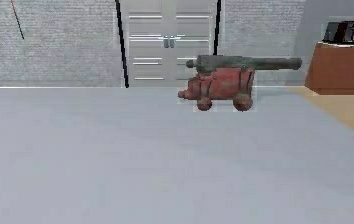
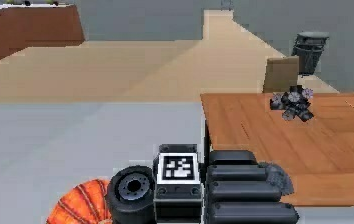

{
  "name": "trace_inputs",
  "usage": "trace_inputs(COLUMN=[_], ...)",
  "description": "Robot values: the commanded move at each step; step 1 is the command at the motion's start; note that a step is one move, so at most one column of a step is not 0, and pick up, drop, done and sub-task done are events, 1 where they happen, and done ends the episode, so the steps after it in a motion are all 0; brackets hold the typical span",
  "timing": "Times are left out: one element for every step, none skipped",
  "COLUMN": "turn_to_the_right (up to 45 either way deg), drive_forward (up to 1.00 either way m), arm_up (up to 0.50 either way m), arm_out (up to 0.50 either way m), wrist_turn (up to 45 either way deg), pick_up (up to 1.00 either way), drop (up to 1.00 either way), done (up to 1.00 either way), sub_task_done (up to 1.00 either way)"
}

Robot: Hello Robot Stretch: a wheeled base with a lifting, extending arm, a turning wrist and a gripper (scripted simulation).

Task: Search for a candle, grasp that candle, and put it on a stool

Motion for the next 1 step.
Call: trace_inputs(turn_to_the_right=[42.0], drive_forward=[0.0], arm_up=[0.0], arm_out=[0.0], wrist_turn=[0.0], pick_up=[0.0], drop=[0.0], done=[0.0], sub_task_done=[0.0])
